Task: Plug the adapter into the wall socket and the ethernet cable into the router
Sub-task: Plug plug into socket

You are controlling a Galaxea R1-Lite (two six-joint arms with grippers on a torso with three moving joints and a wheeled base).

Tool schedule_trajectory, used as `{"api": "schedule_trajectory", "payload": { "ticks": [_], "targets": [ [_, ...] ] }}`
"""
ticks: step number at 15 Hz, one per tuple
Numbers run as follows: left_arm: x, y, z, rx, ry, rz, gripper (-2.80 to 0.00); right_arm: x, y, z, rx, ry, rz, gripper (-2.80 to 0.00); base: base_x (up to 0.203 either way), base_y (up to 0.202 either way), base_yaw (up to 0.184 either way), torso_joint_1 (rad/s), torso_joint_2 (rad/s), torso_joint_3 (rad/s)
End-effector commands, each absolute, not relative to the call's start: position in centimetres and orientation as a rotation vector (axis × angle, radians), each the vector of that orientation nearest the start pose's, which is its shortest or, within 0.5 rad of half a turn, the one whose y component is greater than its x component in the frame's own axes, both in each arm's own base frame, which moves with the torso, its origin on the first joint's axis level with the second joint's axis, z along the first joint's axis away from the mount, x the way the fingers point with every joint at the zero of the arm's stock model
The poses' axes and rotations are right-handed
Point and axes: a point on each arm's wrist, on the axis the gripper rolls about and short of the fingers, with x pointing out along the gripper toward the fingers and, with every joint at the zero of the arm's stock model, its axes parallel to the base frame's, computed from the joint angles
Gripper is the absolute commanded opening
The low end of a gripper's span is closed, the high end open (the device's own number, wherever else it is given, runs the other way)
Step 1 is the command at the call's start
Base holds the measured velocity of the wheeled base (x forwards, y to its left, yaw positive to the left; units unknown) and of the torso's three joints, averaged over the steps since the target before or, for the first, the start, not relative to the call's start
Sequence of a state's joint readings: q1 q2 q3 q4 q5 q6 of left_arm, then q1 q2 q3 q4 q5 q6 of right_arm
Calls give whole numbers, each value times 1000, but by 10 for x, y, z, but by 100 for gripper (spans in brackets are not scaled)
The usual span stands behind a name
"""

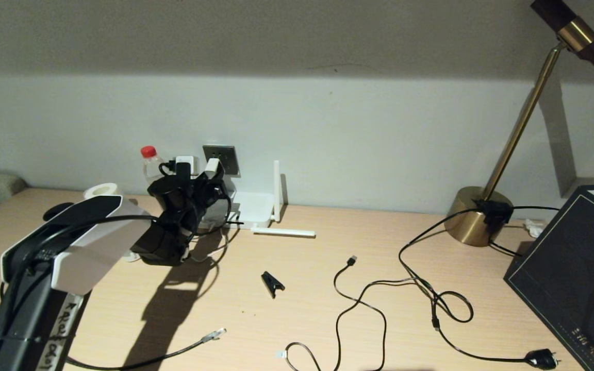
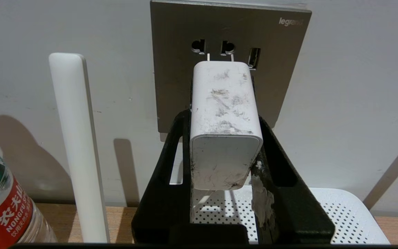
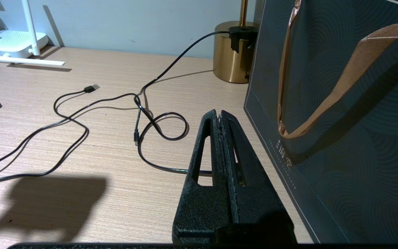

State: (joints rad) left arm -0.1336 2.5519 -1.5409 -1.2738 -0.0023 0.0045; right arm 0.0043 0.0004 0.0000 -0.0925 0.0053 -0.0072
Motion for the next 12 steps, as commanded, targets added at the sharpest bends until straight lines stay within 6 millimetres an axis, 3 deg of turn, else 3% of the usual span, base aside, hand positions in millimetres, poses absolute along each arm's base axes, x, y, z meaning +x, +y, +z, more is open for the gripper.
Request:
{"api": "schedule_trajectory", "payload": {
  "ticks": [1,12],
  "targets": [
    [500,-67,89,-13,-275,-135,-280,-20,0,75,-8,-57,11,-280,0,0,0,0,0,0],
    [500,-66,89,-13,-275,-132,-280,-20,0,75,-8,-57,11,-280,0,0,0,0,0,0]
  ]
}}
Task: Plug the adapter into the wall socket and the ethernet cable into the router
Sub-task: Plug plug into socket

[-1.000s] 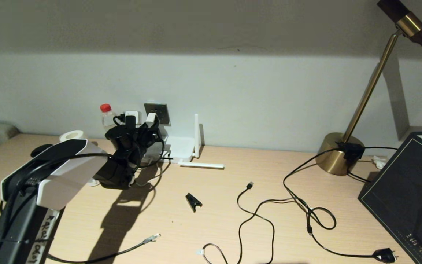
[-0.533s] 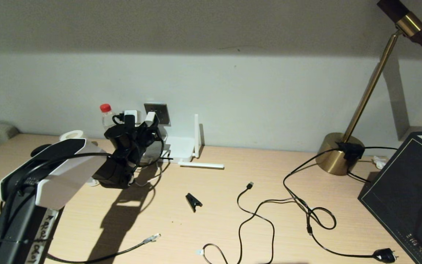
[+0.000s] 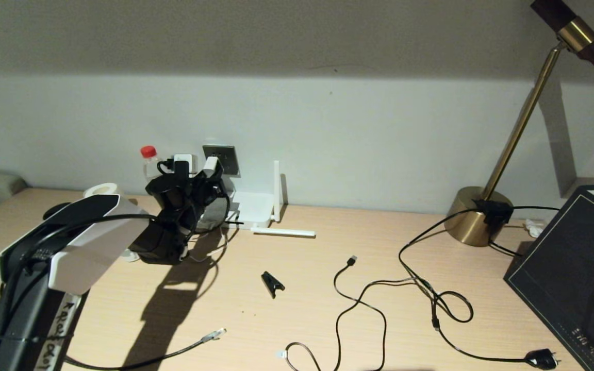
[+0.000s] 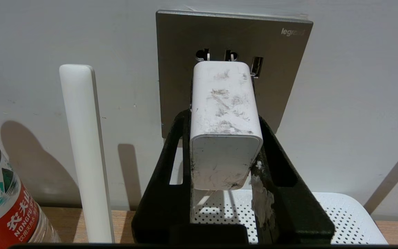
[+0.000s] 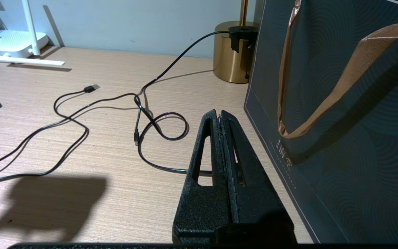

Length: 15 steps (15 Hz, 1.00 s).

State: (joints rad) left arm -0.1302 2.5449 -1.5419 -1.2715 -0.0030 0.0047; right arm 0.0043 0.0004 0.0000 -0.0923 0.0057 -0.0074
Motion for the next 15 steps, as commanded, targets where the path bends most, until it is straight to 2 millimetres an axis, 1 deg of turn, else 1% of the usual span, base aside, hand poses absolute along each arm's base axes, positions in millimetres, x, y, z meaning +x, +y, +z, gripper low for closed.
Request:
{"api": "schedule_trajectory", "payload": {
  "ticks": [1,15],
  "targets": [
    [500,-66,90,-13,-275,-132,-280,-20,0,75,-8,-57,11,-280,0,0,0,0,0,0],
    [503,-66,90,-13,-257,-134,-280,-20,0,75,-8,-57,11,-280,0,0,0,0,0,0]
  ]
}}
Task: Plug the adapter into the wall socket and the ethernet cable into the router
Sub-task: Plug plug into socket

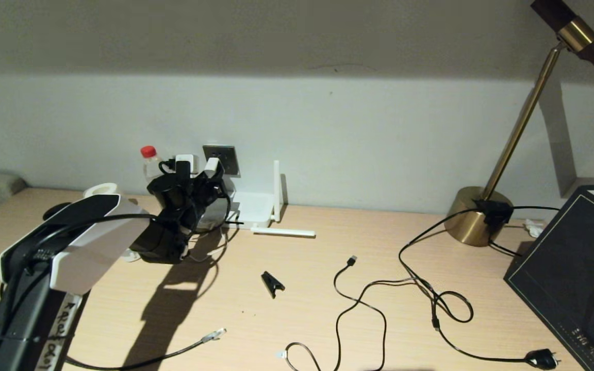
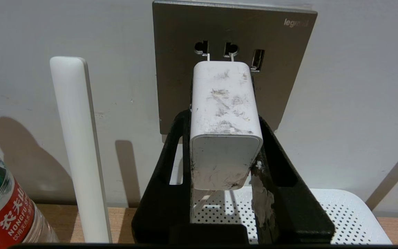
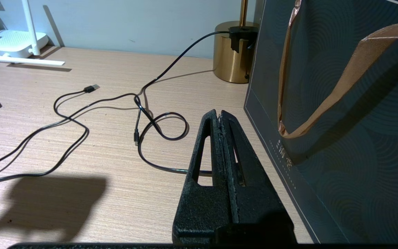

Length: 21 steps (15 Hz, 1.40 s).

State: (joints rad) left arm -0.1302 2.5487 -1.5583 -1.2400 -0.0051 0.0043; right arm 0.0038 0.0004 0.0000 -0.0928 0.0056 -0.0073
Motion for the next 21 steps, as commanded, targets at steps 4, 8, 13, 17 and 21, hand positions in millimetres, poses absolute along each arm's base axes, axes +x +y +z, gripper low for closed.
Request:
{"api": "schedule_trajectory", "payload": {
  "ticks": [4,8,13,17,21],
  "targets": [
    [505,-66,93,-11,-256,-135,-280,-20,0,75,-8,-57,11,-280,0,0,0,0,0,0],
    [505,-66,92,-13,-253,-132,-280,-20,0,75,-8,-57,11,-280,0,0,0,0,0,0],
    [505,-62,92,-12,-253,-126,-280,-20,0,75,-8,-57,11,-280,0,0,0,0,0,0],
    [506,-59,93,-11,-253,-122,-280,-20,0,75,-8,-57,11,-280,0,0,0,0,0,0],
    [508,-57,95,-10,-256,-119,-280,-20,0,75,-8,-57,11,-280,0,0,0,0,0,0]
  ]
}}
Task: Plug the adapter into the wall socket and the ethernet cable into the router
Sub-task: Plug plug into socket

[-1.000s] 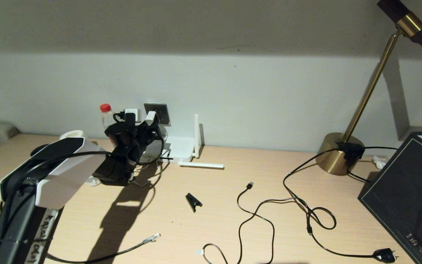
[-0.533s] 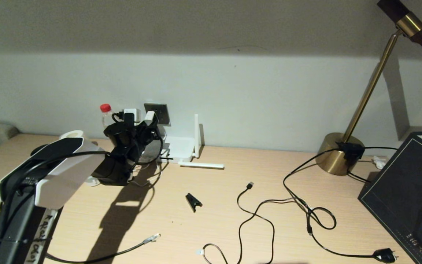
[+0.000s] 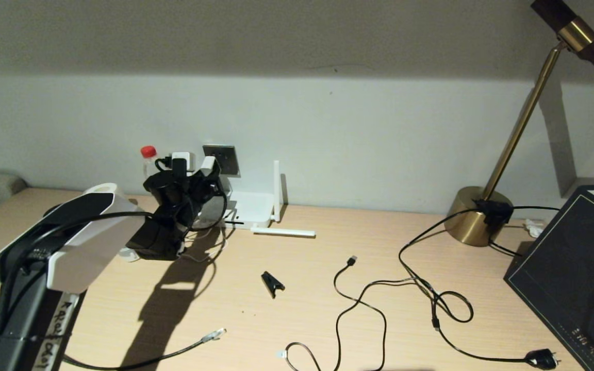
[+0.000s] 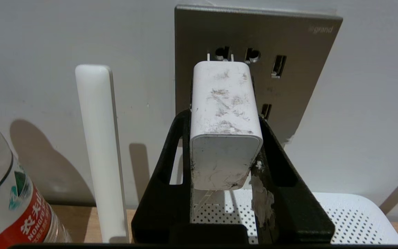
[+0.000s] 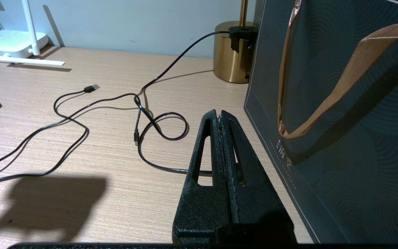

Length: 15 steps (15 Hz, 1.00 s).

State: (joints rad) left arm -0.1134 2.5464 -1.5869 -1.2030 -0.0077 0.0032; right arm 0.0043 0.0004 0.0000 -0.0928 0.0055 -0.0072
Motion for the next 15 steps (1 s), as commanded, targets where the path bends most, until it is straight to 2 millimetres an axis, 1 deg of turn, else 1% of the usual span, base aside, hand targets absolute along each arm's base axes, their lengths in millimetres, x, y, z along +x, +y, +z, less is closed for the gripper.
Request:
{"api": "schedule_trajectory", "payload": {
  "ticks": [1,15],
  "targets": [
    [508,-56,95,-10,-256,-117,-280,-20,0,75,-8,-57,11,-280,0,0,0,0,0,0],
    [508,-60,96,-8,-231,-140,-280,-20,0,75,-8,-57,11,-280,0,0,0,0,0,0]
  ]
}}
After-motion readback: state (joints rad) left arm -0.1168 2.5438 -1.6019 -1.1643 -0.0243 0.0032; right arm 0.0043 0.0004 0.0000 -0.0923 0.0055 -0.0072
